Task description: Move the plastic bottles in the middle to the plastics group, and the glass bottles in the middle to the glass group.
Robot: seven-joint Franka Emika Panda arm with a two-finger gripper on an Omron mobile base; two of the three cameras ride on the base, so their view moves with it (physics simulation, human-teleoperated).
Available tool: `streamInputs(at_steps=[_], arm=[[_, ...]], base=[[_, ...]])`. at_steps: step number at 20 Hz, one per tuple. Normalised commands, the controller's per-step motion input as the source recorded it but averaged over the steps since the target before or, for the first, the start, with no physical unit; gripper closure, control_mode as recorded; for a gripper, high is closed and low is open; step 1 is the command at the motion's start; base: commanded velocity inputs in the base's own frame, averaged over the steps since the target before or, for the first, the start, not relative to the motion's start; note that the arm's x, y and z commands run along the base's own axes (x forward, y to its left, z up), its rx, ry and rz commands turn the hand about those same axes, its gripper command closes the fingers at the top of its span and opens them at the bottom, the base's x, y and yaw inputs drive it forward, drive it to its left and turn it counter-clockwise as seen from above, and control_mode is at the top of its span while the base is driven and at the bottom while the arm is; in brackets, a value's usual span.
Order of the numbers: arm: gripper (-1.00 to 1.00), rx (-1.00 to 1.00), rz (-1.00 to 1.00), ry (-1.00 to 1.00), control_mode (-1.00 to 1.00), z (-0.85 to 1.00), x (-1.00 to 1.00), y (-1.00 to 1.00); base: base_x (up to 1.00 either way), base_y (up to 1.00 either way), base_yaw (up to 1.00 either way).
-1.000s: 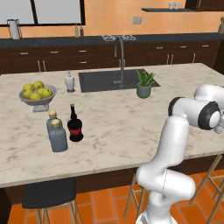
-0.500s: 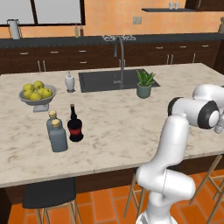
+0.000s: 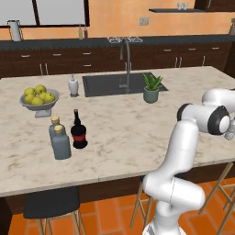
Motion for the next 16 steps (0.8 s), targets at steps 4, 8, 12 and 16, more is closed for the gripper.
streamInputs(at_steps=[4,8,12,16], arm=[[1.0,0.13,0.0,0.0,-1.0,-0.03,0.0,-0.1],[1.0,0.05,0.0,0.0,-1.0,-0.01,0.0,0.0],[1.0,0.0,0.0,0.0,-1.0,0.0,0.0,0.0],[1.0,0.0,0.0,0.0,-1.0,0.0,0.0,0.0]], base=[[0.0,0.0,0.0],[0.0,0.0,0.0],[0.0,0.0,0.0],[0.0,0.0,0.0]])
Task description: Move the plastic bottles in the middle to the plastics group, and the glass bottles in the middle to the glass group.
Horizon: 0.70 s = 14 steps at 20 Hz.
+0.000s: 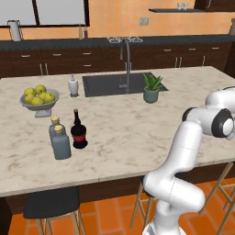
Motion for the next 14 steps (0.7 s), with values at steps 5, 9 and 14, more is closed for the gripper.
streamInputs(at_steps=[5,9,14], arm=[[-1.0,0.0,0.0,-0.01,-1.0,0.0,-0.02,0.0],[-1.0,0.0,0.0,0.0,-1.0,0.0,-0.03,0.01],[-1.0,0.0,0.0,0.0,-1.0,0.0,-0.04,0.0]], base=[[0.0,0.0,0.0],[0.0,0.0,0.0],[0.0,0.0,0.0]])
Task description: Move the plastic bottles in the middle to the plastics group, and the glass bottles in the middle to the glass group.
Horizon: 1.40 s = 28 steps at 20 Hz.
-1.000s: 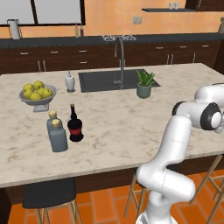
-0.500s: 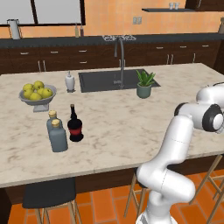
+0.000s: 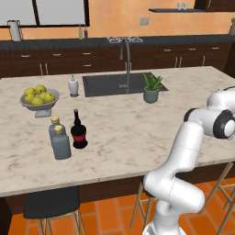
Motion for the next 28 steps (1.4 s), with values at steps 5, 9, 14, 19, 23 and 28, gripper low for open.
streamInputs(at_steps=[5,9,14,19,23,28], arm=[[-1.0,0.0,0.0,-0.06,-1.0,0.08,-0.1,0.01],[-1.0,-0.04,0.0,-0.12,-1.0,0.73,-0.11,0.27],[-1.0,-0.11,0.0,-0.05,-1.0,0.63,-0.56,0.61],[-1.0,-0.17,0.0,0.0,-1.0,0.05,-0.64,1.0],[-1.0,-0.26,0.06,0.0,-1.0,-0.37,-0.03,1.0],[-1.0,-0.2,0.15,0.0,-1.0,-0.51,0.03,1.0]], base=[[0.0,0.0,0.0],[0.0,0.0,0.0],[0.0,0.0,0.0],[0.0,0.0,0.0],[0.0,0.0,0.0],[0.0,0.0,0.0]])
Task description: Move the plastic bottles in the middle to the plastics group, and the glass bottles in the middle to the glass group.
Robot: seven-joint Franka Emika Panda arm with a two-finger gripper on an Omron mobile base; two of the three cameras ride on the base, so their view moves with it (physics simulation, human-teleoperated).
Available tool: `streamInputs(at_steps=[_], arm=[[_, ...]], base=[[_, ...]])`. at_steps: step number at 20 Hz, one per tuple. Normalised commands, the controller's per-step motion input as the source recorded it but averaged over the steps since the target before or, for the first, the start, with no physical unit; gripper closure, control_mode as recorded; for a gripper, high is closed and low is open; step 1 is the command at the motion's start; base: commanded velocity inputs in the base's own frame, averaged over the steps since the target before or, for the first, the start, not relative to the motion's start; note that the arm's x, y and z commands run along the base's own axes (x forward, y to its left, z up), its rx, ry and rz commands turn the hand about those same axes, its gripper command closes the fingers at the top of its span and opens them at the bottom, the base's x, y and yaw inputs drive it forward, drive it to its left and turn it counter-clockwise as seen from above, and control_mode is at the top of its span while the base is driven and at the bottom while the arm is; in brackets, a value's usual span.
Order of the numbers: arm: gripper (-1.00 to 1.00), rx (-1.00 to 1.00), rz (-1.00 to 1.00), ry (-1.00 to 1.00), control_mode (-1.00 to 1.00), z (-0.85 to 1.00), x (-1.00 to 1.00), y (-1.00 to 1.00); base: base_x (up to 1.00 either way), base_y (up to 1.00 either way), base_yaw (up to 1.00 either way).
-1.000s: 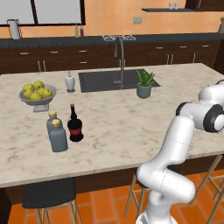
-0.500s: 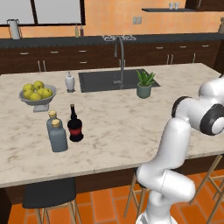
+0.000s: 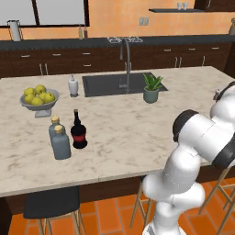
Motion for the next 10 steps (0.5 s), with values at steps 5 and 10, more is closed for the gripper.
streamInputs(at_steps=[5,10], arm=[[-1.0,-0.15,0.23,0.0,-1.0,-0.35,0.0,1.0],[-1.0,-0.01,0.28,0.03,-1.0,0.58,0.0,1.0]], base=[[0.0,0.0,0.0],[0.0,0.0,0.0]])
